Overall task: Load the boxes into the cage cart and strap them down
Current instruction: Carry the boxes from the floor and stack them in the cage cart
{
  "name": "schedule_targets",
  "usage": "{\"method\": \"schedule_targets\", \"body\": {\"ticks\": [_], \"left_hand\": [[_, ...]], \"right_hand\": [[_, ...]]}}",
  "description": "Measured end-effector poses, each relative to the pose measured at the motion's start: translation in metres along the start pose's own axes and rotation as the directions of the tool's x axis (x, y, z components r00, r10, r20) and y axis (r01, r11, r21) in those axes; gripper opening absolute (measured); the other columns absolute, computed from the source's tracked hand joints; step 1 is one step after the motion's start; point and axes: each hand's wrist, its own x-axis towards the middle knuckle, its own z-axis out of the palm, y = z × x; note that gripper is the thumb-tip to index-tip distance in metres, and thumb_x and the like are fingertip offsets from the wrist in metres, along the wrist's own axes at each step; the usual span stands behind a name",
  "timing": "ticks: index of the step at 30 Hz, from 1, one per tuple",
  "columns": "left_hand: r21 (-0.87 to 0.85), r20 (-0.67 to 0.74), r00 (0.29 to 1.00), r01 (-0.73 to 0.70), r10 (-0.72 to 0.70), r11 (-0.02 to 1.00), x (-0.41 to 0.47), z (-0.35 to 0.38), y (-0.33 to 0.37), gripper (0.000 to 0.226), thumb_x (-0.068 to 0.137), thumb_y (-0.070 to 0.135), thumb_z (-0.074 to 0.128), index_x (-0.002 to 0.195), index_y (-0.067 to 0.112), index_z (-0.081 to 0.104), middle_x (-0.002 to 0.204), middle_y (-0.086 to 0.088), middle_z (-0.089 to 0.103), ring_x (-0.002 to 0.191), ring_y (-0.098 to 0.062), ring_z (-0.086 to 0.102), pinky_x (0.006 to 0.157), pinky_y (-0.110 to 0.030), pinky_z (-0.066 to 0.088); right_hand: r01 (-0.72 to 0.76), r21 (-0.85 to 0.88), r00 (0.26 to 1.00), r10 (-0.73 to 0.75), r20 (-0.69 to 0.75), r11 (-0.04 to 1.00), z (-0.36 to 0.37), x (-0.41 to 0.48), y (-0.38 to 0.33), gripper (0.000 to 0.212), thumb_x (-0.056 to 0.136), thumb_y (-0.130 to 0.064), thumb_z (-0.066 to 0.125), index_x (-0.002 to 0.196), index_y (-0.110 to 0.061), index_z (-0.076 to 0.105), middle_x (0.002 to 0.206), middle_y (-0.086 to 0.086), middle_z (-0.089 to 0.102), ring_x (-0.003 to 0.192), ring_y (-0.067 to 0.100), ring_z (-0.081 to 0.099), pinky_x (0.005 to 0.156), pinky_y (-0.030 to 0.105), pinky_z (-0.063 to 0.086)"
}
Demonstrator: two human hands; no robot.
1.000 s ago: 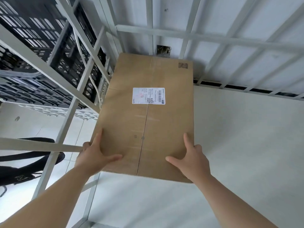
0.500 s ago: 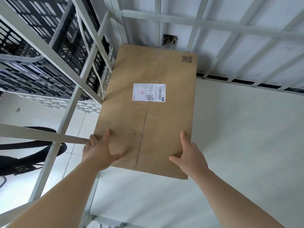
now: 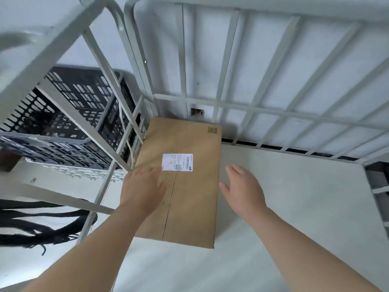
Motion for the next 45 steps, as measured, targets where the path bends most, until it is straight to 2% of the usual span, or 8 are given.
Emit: {"method": "schedule_targets", "body": {"ticks": [4,8,12,21,27,33,38,45], "left_hand": [[0.002,-0.090,0.995,-0.052,0.052,0.999,-0.017,-0.066,0.032,0.031,0.092,0.038,0.047,0.114,0.021,0.062,0.107,0.001,0.064,0.105,-0.026,0.055,0.092,-0.034,0.035],[-0.090,-0.142,0.990,-0.035,0.022,0.995,-0.019,-0.084,0.043,0.032,0.090,0.034,0.052,0.117,0.022,0.064,0.112,0.000,0.066,0.106,-0.026,0.056,0.093,-0.034,0.037],[-0.126,-0.233,0.961,-0.183,0.150,0.975,-0.049,-0.159,0.092,0.025,0.088,0.036,0.049,0.102,0.024,0.066,0.099,0.003,0.067,0.098,-0.026,0.060,0.087,-0.035,0.039],[-0.180,-0.241,0.844,-0.524,0.479,0.833,-0.148,-0.245,0.191,0.038,0.090,0.042,0.051,0.123,0.027,0.062,0.123,0.003,0.064,0.113,-0.024,0.055,0.094,-0.033,0.036],[-0.139,-0.225,0.653,-0.757,0.724,0.639,-0.245,-0.266,0.264,0.040,0.092,0.046,0.048,0.126,0.028,0.060,0.123,0.007,0.063,0.114,-0.021,0.055,0.097,-0.032,0.036],[-0.128,-0.199,0.371,-0.927,0.907,0.351,-0.369,-0.266,0.353,0.038,0.092,0.045,0.047,0.122,0.028,0.062,0.118,0.008,0.065,0.112,-0.020,0.056,0.095,-0.033,0.038],[-0.126,-0.133,0.117,-0.987,0.984,0.100,-0.512,-0.248,0.433,0.037,0.090,0.047,0.047,0.111,0.024,0.068,0.105,0.004,0.068,0.098,-0.022,0.060,0.086,-0.033,0.043],[-0.143,-0.033,-0.081,-0.986,0.996,-0.085,-0.676,-0.189,0.514,0.043,0.093,0.048,0.044,0.129,0.028,0.056,0.121,0.005,0.063,0.108,-0.020,0.057,0.093,-0.032,0.041]], "right_hand": [[0.013,-0.039,0.995,-0.017,-0.103,0.999,-0.067,-0.013,0.004,0.023,0.091,-0.030,0.052,0.103,-0.010,0.051,0.100,0.001,0.054,0.099,0.026,0.050,0.073,0.029,0.032],[0.027,-0.014,0.994,-0.028,-0.105,1.000,-0.089,-0.018,0.002,0.027,0.092,-0.031,0.050,0.111,-0.012,0.053,0.105,0.000,0.056,0.103,0.024,0.050,0.076,0.029,0.034],[-0.054,-0.016,0.978,0.049,-0.203,0.998,-0.182,-0.074,0.016,0.022,0.092,-0.029,0.049,0.101,-0.010,0.053,0.094,0.001,0.055,0.095,0.026,0.051,0.075,0.031,0.038],[-0.395,0.013,0.861,0.375,-0.343,0.919,-0.293,-0.263,0.029,0.044,0.096,-0.032,0.049,0.132,-0.008,0.052,0.130,0.007,0.058,0.123,0.026,0.048,0.105,0.037,0.036],[-0.602,0.114,0.680,0.582,-0.445,0.790,-0.322,-0.415,0.026,0.044,0.095,-0.032,0.051,0.132,-0.009,0.053,0.125,0.005,0.061,0.119,0.025,0.052,0.101,0.035,0.039],[-0.798,0.200,0.429,0.768,-0.475,0.569,-0.333,-0.587,0.030,0.040,0.094,-0.029,0.049,0.127,-0.008,0.056,0.120,0.007,0.062,0.111,0.025,0.055,0.097,0.035,0.041],[-0.914,0.255,0.168,0.866,-0.471,0.316,-0.326,-0.751,0.034,0.037,0.093,-0.029,0.051,0.125,-0.010,0.056,0.120,0.007,0.062,0.113,0.027,0.053,0.099,0.036,0.037],[-0.948,0.306,-0.026,0.938,-0.346,0.087,-0.303,-0.927,0.047,0.030,0.095,-0.033,0.040,0.116,-0.017,0.055,0.111,-0.001,0.059,0.108,0.019,0.054,0.089,0.033,0.046]]}}
